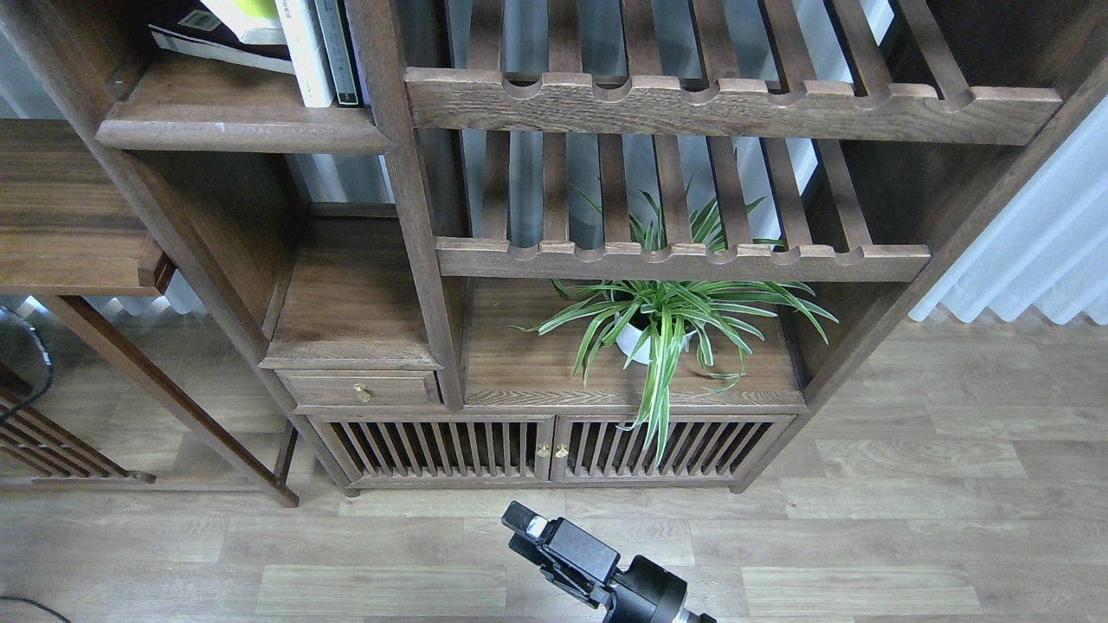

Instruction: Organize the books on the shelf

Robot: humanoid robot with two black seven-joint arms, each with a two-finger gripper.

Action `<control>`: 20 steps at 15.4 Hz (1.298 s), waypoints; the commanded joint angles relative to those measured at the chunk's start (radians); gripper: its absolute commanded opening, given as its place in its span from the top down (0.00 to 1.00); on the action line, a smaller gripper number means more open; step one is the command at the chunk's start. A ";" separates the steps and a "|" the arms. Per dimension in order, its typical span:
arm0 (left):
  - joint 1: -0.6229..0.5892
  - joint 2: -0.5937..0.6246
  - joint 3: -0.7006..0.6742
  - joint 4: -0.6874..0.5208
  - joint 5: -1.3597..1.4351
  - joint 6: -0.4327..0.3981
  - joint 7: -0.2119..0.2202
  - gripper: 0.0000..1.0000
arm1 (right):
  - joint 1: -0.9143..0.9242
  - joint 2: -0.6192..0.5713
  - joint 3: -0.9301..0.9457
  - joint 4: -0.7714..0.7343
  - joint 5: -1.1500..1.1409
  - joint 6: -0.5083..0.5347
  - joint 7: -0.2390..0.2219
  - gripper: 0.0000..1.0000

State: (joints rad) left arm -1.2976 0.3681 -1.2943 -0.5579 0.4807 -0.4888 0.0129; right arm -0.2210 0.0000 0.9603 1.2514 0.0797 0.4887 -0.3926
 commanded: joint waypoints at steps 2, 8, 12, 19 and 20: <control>-0.006 -0.047 0.007 0.079 -0.037 0.000 -0.059 0.97 | -0.003 0.000 0.006 0.000 -0.001 0.000 0.000 0.02; -0.028 -0.077 0.010 0.119 -0.042 0.000 -0.065 0.97 | -0.003 0.000 0.011 0.003 0.000 0.000 0.000 0.02; -0.034 -0.093 0.019 0.142 -0.043 0.000 -0.077 0.95 | -0.004 0.000 0.020 0.005 0.000 0.000 0.000 0.02; -0.028 -0.118 0.052 0.112 -0.048 0.000 -0.079 0.47 | -0.006 0.000 0.020 0.006 0.000 0.000 0.000 0.02; -0.028 -0.117 0.052 0.105 -0.048 0.000 -0.079 0.44 | -0.006 0.000 0.020 0.006 0.000 0.000 0.000 0.02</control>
State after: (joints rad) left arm -1.3293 0.2499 -1.2470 -0.4301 0.4337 -0.4888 -0.0665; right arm -0.2270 0.0000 0.9804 1.2576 0.0798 0.4887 -0.3927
